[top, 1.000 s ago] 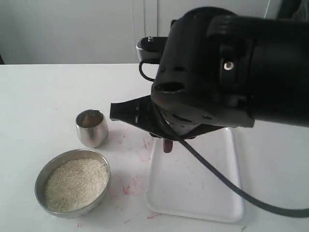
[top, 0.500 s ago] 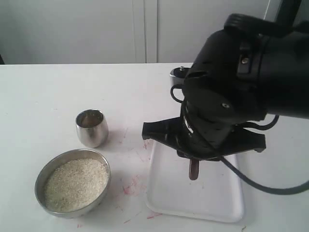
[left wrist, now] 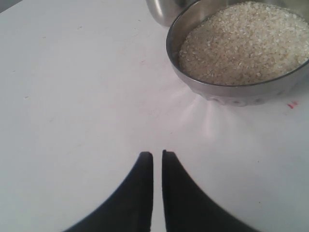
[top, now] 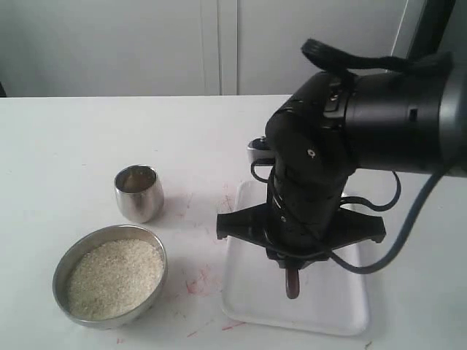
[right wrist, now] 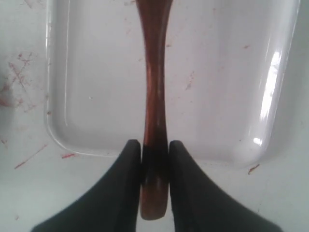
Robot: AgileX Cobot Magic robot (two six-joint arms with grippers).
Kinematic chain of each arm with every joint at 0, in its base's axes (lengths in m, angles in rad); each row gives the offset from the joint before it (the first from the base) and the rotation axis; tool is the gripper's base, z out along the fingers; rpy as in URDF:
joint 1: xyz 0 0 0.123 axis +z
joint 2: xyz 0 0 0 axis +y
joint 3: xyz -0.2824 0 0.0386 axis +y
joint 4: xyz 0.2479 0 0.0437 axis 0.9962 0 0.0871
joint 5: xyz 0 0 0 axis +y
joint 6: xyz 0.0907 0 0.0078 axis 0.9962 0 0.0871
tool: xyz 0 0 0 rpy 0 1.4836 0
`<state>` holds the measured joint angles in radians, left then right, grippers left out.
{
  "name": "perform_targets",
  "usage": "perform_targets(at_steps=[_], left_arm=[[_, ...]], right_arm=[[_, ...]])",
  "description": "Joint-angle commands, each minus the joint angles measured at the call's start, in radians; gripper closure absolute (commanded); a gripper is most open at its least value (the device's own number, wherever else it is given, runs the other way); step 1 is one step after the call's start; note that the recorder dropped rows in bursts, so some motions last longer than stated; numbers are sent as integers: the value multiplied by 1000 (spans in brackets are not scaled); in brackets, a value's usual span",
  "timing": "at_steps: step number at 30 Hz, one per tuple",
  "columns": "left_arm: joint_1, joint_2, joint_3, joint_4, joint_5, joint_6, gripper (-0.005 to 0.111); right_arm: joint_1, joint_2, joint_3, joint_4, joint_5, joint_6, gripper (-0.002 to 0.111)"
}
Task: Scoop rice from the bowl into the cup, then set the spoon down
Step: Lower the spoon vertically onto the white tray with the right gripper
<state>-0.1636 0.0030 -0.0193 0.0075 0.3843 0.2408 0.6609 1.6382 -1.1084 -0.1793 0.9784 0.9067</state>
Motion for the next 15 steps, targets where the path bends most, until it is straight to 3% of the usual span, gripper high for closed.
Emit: perform_targets(at_steps=[1, 15], left_arm=[[0, -3, 9, 1, 35, -6, 92], [0, -3, 9, 1, 35, -6, 92]], right_arm=[[-31, 30, 3, 15, -15, -25, 108], [-103, 49, 3, 131, -16, -138, 108]])
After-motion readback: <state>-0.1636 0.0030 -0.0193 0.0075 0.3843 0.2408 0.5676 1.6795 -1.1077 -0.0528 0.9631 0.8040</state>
